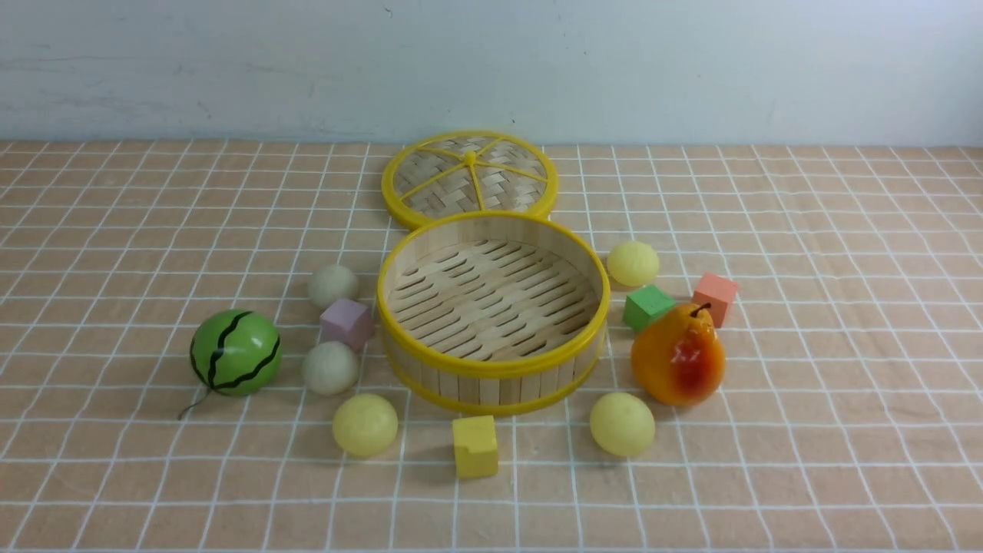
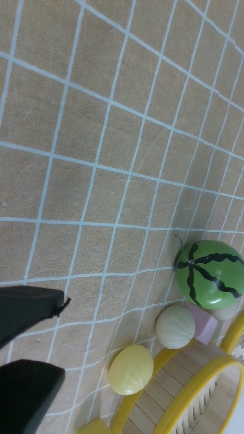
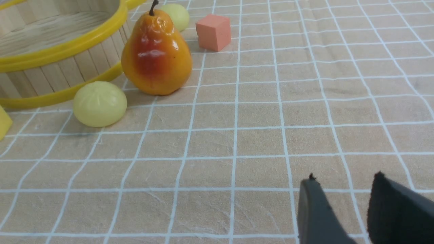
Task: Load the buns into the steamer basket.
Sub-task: Use the left arm to grab a steamed stuffed bun
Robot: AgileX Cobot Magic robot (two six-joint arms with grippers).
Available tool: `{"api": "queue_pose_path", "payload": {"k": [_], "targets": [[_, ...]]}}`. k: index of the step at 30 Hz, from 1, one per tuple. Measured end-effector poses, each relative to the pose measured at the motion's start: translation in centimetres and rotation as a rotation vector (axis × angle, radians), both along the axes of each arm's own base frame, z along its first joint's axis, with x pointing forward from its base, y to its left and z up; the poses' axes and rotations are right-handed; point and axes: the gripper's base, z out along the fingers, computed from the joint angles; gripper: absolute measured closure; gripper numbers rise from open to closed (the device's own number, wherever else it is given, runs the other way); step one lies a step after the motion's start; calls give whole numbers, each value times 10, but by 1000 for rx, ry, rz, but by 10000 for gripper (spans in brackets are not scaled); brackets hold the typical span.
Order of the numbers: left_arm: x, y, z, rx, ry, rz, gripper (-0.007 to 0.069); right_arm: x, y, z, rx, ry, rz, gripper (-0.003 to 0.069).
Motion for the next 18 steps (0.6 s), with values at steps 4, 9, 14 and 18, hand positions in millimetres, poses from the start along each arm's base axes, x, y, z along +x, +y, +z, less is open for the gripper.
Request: {"api": "queue_pose_path", "payload": {"k": [4, 9, 14, 18], "targets": [[0, 0, 0, 1, 0, 0, 387, 0, 0, 0, 0, 0, 0, 418], [1, 0, 2, 3, -20, 2, 387, 0, -1, 0, -43, -3, -3, 418], [3, -1, 11, -174, -115, 33, 387, 0, -2, 0, -61, -5, -5, 418], [4, -1, 23, -455, -217, 79, 387, 0, -2, 0, -62, -5, -5, 418]]}}
